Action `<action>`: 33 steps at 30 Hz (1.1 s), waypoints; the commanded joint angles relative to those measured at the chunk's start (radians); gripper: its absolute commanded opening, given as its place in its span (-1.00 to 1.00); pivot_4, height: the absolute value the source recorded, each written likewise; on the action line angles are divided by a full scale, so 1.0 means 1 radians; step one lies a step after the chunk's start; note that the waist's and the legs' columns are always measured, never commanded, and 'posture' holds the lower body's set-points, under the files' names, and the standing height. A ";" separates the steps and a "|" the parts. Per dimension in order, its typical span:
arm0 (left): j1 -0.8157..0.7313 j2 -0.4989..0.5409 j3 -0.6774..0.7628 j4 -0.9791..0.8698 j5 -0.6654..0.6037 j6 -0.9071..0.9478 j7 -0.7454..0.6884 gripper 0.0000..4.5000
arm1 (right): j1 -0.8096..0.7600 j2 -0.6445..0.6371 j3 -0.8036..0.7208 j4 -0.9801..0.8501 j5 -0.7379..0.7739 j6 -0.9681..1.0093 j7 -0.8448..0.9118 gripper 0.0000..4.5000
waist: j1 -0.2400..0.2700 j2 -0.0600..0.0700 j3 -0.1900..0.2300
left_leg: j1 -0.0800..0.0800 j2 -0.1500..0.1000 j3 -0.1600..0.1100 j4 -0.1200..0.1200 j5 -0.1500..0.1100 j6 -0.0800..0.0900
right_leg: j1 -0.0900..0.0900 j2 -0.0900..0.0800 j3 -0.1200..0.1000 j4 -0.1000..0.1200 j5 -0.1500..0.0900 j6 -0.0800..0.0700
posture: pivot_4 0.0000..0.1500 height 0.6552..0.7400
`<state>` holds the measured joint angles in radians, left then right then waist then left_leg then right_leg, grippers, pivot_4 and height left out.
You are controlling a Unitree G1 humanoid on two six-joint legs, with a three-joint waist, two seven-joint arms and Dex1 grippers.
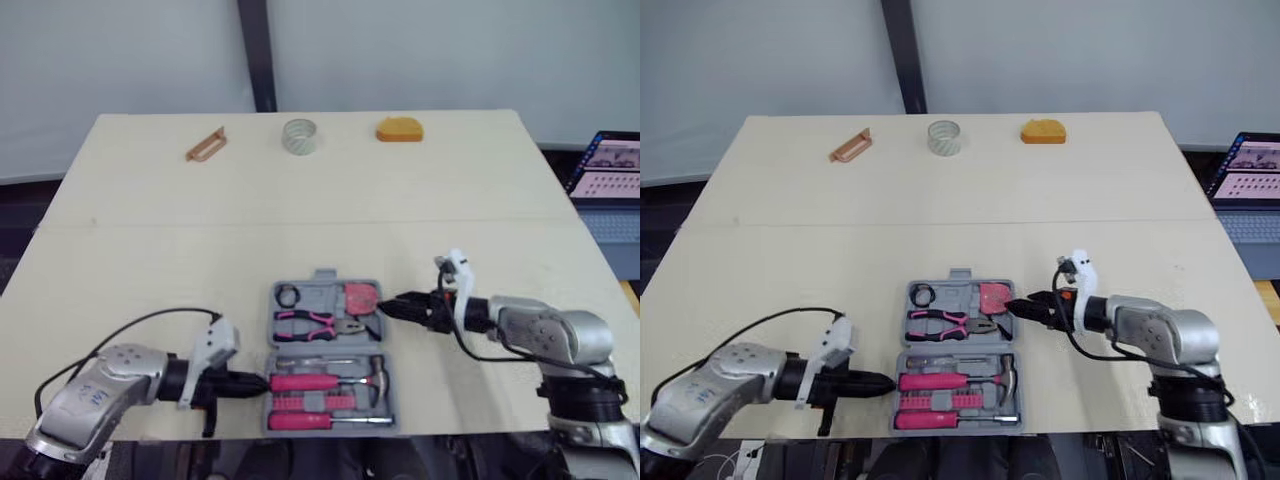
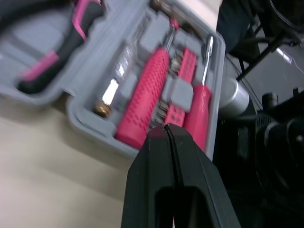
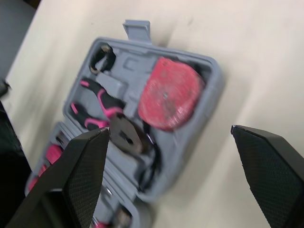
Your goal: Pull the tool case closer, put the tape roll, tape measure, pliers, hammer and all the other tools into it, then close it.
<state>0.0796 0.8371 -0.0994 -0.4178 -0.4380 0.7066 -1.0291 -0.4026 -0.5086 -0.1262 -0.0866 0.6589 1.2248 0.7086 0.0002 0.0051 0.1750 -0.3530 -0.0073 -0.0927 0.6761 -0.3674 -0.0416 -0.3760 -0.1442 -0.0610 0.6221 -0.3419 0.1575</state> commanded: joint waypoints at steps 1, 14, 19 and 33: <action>0.020 -0.003 -0.058 0.010 0.061 -0.065 0.014 -1.00 | -0.027 0.025 -0.012 0.042 0.007 0.035 -0.045 0.94 | 0.001 0.000 0.000 | 0.000 0.000 0.000 0.000 0.000 0.000 | 0.000 0.000 0.000 0.000 0.000 0.000 | 1.00 1.00; 0.046 0.018 -0.117 0.115 0.156 -0.214 0.022 -1.00 | -0.039 0.088 0.031 0.136 -0.004 -0.017 -0.036 0.94 | -0.004 0.004 -0.002 | 0.002 0.000 0.002 -0.001 0.000 0.000 | 0.000 0.000 0.001 0.001 0.000 0.000 | 1.00 1.00; 0.051 0.011 -0.116 0.123 0.155 -0.223 0.031 -1.00 | -0.048 0.124 0.030 0.151 0.024 -0.016 -0.009 0.94 | -0.005 0.007 -0.003 | 0.002 0.000 0.002 -0.002 0.000 0.000 | 0.000 0.000 0.001 0.001 0.000 0.000 | 1.00 1.00; 0.076 0.029 -0.086 0.139 0.155 -0.245 0.033 -1.00 | 0.000 0.068 0.048 0.041 0.100 -0.099 0.172 0.94 | -0.013 0.010 -0.005 | 0.003 0.001 0.004 -0.006 0.000 0.000 | -0.001 0.000 0.002 0.001 0.000 0.000 | 1.00 1.00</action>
<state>0.1376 0.8538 -0.1894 -0.3388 -0.3331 0.4447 -1.0265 -0.4060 -0.4400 -0.0929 0.0013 0.7140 1.1360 0.8254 -0.0128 0.0151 0.1703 -0.3493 -0.0063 -0.0890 0.6702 -0.3674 -0.0417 -0.3766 -0.1439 -0.0593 0.6226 -0.3419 0.1575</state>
